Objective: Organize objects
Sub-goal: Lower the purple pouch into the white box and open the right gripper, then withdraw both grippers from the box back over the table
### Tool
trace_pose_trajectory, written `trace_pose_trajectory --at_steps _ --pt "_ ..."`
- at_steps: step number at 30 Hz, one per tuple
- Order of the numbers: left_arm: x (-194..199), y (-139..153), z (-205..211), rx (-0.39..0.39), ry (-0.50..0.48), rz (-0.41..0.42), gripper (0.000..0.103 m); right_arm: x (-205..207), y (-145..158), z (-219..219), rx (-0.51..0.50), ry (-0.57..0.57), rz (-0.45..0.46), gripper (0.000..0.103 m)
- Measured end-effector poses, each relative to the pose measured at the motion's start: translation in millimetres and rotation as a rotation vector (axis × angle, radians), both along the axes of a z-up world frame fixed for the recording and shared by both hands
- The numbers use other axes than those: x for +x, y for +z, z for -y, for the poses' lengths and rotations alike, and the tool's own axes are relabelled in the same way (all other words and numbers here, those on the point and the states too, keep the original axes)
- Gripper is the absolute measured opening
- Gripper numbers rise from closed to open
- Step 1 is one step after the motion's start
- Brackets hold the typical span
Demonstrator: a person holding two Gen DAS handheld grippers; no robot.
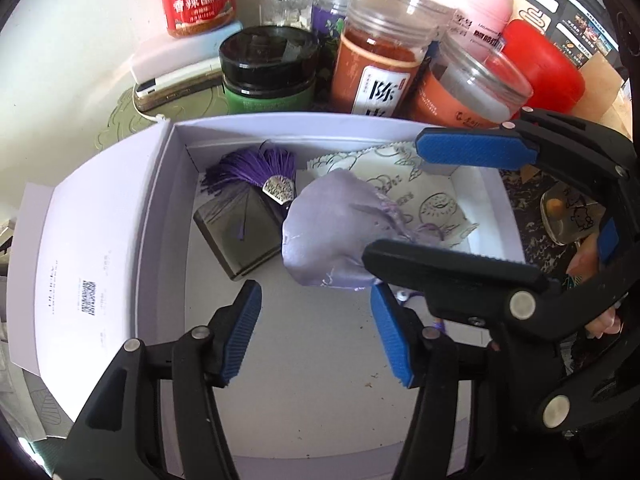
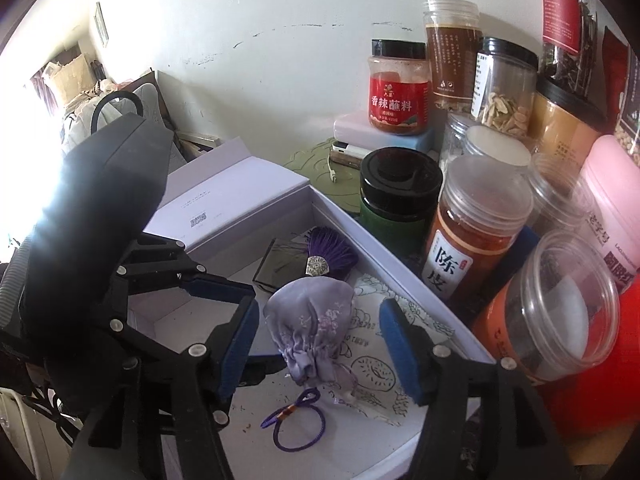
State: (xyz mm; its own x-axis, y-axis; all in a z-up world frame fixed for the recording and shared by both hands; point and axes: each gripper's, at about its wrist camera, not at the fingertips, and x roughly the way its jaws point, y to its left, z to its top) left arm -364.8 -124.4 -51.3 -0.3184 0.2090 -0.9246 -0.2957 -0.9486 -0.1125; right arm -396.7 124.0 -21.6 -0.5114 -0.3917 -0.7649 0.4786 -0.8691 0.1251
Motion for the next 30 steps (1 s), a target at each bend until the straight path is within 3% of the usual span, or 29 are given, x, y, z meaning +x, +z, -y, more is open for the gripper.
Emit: trace_pose_trajectory --at_steps 10,30 --pt "6 56 2 0.003 0.027 -0.073 0.057 23 54 -7 -0.006 -0.036 -0.093 0.071" --pt "88 161 -9 0.001 0.026 -0.213 0.057 100 150 -24 0.031 -0.076 -0.255 0.071"
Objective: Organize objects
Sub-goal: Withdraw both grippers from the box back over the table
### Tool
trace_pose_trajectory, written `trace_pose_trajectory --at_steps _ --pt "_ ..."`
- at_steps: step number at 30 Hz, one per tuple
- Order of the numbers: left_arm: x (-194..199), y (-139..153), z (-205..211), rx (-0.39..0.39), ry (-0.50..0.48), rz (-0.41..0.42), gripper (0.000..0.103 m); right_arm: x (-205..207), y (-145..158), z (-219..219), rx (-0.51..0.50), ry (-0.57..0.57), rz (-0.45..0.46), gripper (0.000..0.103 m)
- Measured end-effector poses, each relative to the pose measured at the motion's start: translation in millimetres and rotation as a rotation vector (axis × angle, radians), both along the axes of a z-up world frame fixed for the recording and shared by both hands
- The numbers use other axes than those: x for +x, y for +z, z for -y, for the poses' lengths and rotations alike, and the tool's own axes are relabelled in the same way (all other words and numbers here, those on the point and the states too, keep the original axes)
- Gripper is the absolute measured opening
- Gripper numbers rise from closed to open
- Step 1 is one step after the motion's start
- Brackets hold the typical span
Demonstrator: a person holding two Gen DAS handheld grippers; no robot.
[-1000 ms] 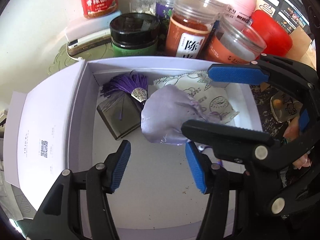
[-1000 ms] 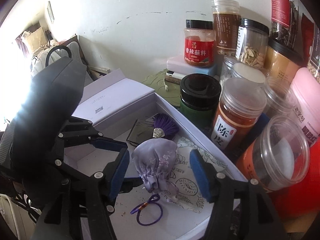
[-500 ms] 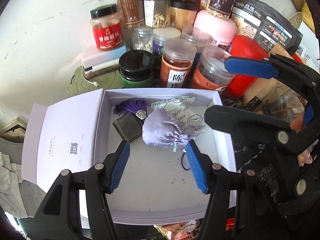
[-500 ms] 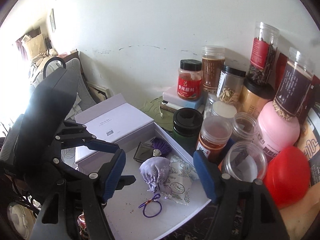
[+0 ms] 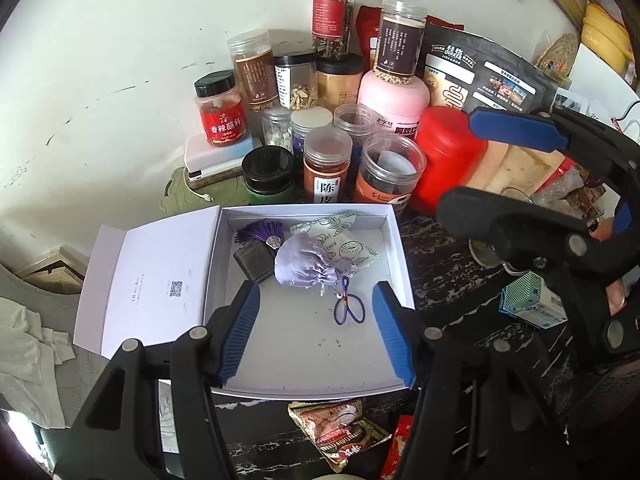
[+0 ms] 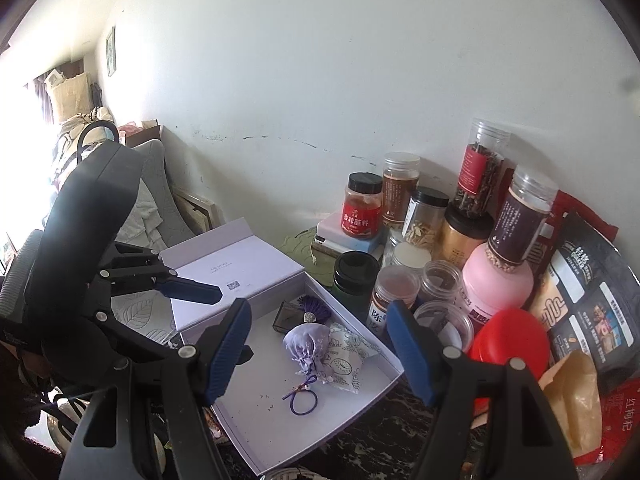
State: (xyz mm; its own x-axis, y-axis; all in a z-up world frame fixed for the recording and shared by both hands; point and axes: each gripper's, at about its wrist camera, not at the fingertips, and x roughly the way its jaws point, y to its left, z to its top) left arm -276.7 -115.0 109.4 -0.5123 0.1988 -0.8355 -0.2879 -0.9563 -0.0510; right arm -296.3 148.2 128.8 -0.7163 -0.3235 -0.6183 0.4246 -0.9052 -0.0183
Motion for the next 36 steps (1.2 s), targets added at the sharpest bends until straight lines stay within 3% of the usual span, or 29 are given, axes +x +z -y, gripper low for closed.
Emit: trace_pose_trajectory --at_steps 19,24,36 --pt "97 49 -25 -0.003 -0.013 -0.085 0.057 93 28 -24 0.016 -0.027 -0.06 0.071" --pt "128 49 -40 -0.062 -0.002 -0.116 0.057 117 27 -31 0.014 -0.032 -0.068 0.075" --pt "188 33 -71 -0.062 -0.008 -0.136 0.06 163 2 -48 0.018 -0.026 -0.047 0.077"
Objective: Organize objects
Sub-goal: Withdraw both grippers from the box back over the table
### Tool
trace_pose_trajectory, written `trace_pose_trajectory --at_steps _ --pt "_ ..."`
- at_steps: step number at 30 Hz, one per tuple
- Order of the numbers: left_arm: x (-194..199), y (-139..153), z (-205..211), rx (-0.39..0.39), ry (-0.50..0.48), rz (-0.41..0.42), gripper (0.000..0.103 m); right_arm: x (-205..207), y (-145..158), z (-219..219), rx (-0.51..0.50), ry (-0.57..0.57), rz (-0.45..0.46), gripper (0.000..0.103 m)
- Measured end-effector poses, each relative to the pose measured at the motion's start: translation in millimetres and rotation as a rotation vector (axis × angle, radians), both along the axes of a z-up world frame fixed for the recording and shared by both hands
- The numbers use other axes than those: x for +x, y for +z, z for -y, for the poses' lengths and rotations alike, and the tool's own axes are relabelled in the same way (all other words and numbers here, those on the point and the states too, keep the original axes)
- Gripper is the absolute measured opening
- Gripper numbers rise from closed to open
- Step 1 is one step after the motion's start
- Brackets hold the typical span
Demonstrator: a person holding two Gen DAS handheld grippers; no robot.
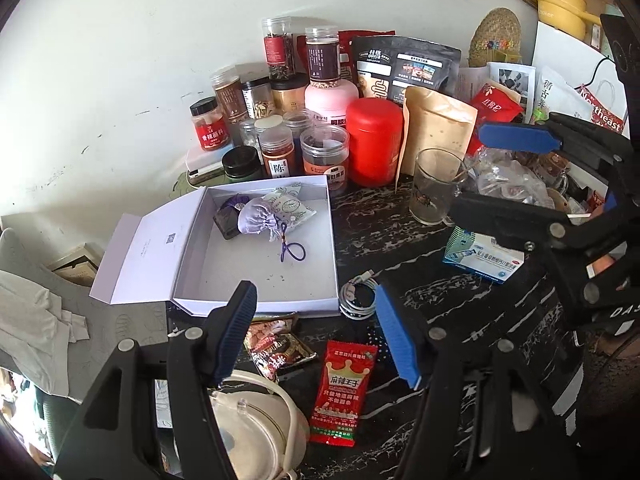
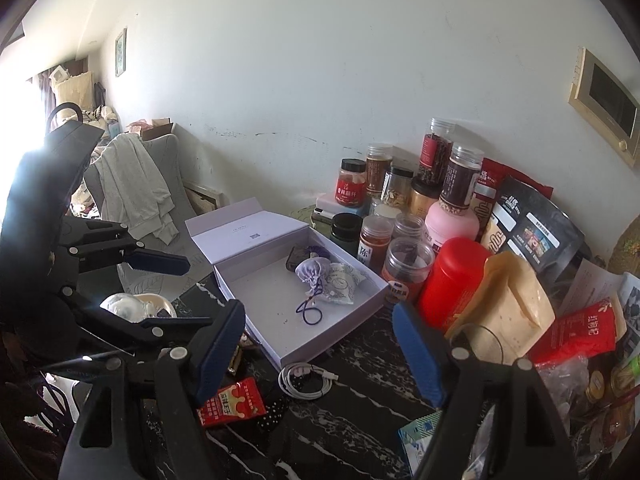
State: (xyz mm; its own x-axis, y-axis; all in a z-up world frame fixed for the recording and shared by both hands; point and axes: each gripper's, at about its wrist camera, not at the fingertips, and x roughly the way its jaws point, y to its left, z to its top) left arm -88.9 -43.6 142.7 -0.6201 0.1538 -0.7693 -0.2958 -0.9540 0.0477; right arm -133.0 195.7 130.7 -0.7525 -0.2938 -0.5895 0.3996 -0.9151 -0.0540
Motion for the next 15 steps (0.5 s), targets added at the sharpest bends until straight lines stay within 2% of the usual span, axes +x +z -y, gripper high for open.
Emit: trace_pose_trajectory --at_steps 15 --pt "40 -61 -29 -0.013 -0.019 0.029 0.063 30 -57 -19 -0.028 -0.018 0.077 0.077"
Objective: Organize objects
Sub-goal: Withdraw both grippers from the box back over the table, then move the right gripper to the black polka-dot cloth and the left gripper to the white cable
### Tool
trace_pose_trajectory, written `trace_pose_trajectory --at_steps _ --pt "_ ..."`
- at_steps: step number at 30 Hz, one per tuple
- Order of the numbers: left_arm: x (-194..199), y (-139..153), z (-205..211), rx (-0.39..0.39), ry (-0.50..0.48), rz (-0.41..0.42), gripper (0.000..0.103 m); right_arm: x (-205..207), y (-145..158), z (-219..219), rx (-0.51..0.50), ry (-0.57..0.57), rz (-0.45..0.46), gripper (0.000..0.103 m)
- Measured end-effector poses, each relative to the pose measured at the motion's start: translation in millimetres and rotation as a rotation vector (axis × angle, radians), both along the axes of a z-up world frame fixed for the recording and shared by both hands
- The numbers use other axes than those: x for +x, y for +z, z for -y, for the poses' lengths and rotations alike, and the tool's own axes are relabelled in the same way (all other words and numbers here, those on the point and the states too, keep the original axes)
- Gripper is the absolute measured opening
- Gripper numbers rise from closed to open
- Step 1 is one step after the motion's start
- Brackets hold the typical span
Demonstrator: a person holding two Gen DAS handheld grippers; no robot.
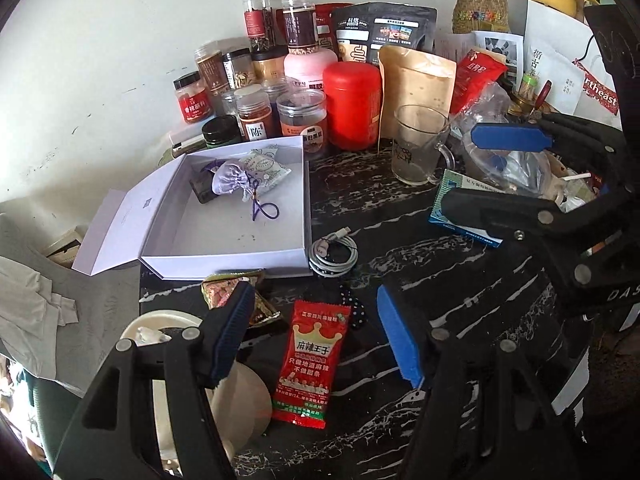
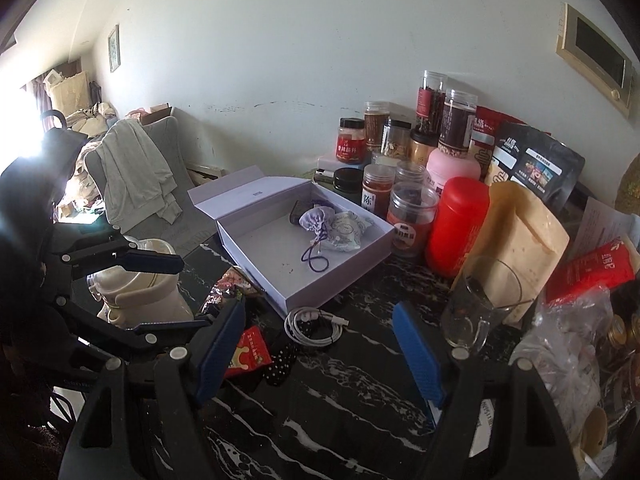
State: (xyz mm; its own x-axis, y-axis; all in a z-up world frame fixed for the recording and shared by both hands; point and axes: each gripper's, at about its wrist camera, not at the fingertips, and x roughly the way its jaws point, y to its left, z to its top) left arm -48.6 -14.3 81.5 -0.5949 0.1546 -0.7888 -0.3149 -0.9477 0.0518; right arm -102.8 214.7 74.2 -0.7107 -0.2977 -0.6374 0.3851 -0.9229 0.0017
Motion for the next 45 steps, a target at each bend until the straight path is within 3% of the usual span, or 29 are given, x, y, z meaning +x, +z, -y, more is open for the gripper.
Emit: trace_pose_trajectory --at_steps 10,15,30,45 --pt "18 -47 -5 0.016 0.001 0.025 0.063 9 -39 -1 0.016 -0.021 0.049 0.077" --pt "32 -56 -10 -0.034 -0.011 -0.05 0.063 14 -58 5 0.07 -0.028 0.049 0.077" --pt "49 -80 -24 0.049 -0.062 0.013 0.063 18 -86 -1 0.055 -0.03 0.092 0.077" --pt "41 -125 -19 0.152 -0.039 0.087 0.063 -15 -130 22 0.061 0.076 0.196 0.064"
